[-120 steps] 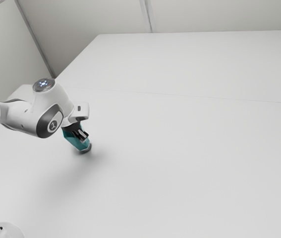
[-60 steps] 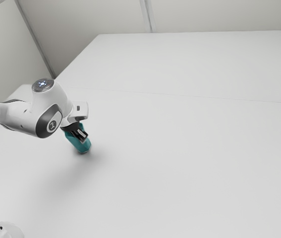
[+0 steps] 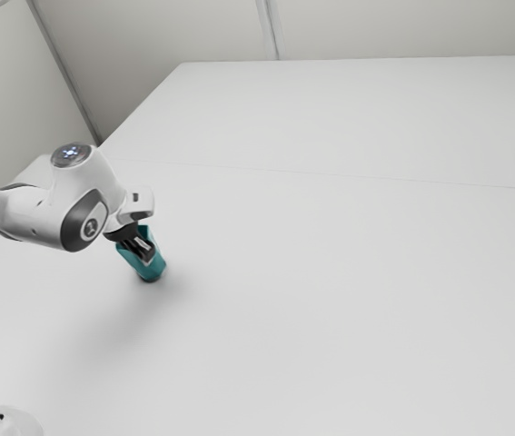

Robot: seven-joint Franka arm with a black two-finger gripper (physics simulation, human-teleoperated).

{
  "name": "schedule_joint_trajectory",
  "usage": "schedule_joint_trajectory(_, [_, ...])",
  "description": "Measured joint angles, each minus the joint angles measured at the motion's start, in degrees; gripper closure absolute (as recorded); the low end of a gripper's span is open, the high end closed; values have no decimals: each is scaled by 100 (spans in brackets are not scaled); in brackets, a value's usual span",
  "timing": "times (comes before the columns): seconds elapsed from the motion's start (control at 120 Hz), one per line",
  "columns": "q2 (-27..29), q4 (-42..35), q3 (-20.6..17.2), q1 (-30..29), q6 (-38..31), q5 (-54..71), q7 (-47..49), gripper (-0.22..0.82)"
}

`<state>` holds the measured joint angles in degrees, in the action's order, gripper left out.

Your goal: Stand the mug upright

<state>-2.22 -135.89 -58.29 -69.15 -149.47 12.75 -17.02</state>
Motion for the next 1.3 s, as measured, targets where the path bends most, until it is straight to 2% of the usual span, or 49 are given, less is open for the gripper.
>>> schedule_joint_trajectory(0.583, [12,75,2,0,85,-37,-33,28])
schedule_joint_trajectory(1.3, [156,496,-95,-53,352,-327,-71,23])
